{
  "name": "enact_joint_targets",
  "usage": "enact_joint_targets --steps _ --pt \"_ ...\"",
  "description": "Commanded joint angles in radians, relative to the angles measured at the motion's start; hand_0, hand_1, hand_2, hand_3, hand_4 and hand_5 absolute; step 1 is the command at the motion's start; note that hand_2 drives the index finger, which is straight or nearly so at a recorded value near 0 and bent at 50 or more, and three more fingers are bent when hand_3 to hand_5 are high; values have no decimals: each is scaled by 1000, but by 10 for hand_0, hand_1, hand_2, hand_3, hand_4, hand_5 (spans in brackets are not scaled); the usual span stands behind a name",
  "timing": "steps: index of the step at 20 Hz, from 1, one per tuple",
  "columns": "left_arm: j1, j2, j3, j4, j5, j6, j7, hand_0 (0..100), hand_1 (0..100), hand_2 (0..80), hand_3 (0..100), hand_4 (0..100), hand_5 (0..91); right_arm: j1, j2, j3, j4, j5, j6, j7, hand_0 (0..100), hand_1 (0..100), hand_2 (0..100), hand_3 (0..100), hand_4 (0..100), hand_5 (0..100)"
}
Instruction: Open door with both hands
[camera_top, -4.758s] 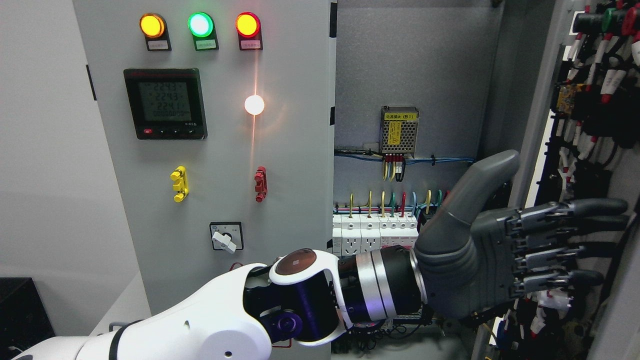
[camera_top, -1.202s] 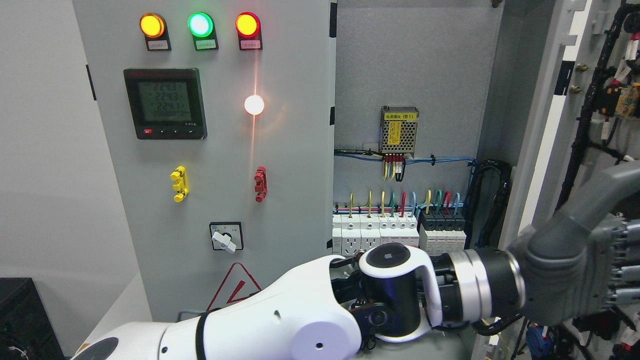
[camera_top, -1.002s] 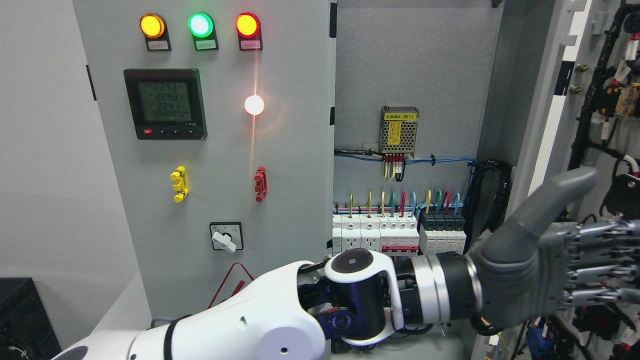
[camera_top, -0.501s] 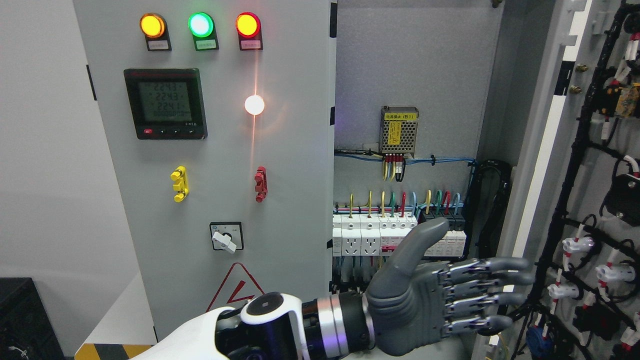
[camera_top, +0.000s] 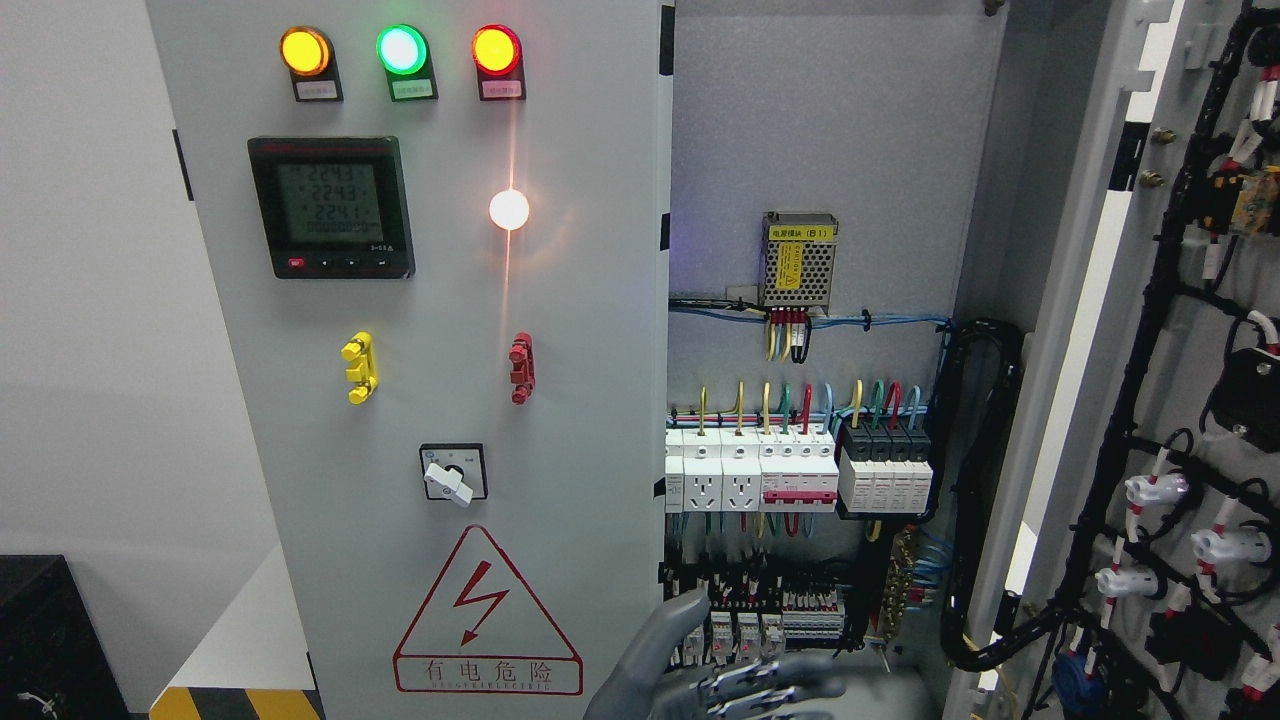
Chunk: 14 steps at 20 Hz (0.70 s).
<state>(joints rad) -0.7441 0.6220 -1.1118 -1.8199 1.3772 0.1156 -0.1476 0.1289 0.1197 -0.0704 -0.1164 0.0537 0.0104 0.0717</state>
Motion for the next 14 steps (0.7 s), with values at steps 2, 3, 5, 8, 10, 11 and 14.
enact_joint_targets --steps 2,3,5,8,10,11,14 --pt "336 136 79 54 -210 -5 0 0 0 0 0 0 0 0 0 0 0 0 0 -1 0 0 0 0 0 0" --pt "363 133 90 83 -213 -5 0 0 0 0 0 0 0 0 0 0 0 0 0 0 0 0 0 0 0 0" --pt "428 121 119 146 -214 -11 0 0 0 0 0 0 0 0 0 0 0 0 0 -1 0 0 0 0 0 0" --pt "521 111 158 267 -231 -40 -1 0 0 0 0 0 0 0 0 0 0 0 0 -1 0 0 0 0 0 0" --pt "564 78 168 359 -262 -76 -1 0 0 0 0 0 0 0 0 0 0 0 0 -1 0 0 0 0 0 0" --pt "580 64 173 407 -276 -91 -1 0 0 0 0 0 0 0 0 0 0 0 0 -1 0 0 0 0 0 0" --pt "635 21 225 545 -291 -108 -3 0 0 0 0 0 0 0 0 0 0 0 0 -1 0 0 0 0 0 0"
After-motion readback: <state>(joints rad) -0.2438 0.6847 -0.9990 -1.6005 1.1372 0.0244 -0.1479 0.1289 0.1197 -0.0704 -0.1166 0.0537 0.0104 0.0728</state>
